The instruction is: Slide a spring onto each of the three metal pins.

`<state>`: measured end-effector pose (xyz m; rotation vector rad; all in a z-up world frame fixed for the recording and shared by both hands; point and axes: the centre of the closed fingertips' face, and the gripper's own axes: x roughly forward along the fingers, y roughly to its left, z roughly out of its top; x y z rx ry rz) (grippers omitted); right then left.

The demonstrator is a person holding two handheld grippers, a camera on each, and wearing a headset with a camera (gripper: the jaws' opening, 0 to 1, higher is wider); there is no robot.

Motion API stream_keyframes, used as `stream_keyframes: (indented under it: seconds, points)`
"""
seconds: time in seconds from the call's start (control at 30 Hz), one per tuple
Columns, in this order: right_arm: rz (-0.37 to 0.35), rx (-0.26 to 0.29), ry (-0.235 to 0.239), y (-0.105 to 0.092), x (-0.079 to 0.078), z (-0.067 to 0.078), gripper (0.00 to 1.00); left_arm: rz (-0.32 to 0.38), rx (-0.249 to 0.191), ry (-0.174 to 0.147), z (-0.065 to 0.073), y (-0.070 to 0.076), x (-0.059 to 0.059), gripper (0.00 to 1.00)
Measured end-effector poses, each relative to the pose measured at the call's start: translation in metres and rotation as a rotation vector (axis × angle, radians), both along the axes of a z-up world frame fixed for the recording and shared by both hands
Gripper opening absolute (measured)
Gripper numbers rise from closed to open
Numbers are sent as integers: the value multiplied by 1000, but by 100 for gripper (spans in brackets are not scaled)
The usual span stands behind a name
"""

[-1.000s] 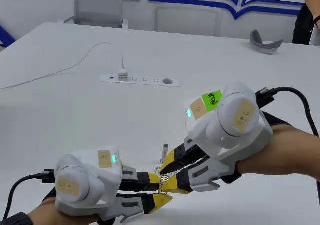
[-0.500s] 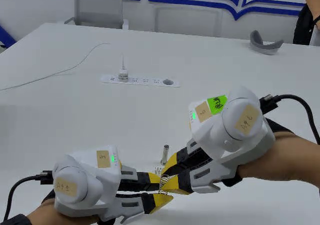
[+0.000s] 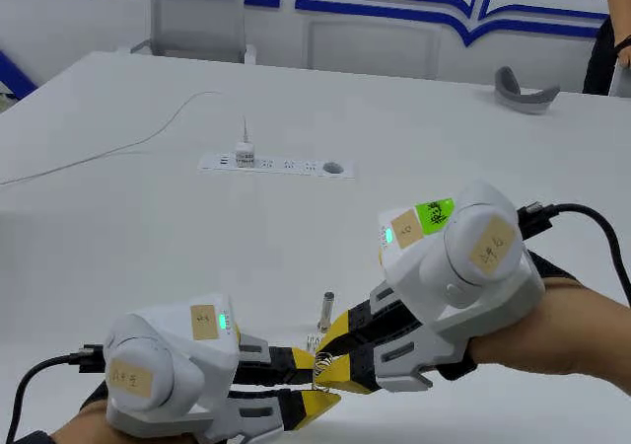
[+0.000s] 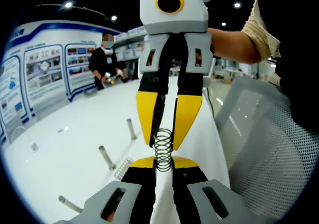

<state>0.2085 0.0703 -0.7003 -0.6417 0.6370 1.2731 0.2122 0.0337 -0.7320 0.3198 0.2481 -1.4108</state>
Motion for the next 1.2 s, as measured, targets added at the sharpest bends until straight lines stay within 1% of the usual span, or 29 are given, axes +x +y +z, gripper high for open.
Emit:
stream_keyframes:
  seconds: [0.2,0.3,0.43,0.77,1.2]
  points:
    - [-11,3,-1,-2,3,1,12,11,-14,5,1,0,2,13]
    - [-19,8,-1,-4,5,2,12,18,-18,11,1,0,3,17]
    - [-32,9,-2,-8,8,3,12,33,-19,18,0,4,6,19]
    - [-67,16,-7,-18,15,6,12,83,-24,42,-4,22,11,23]
    - [-131,21,-11,-39,24,10,12,184,-38,58,-4,55,22,26]
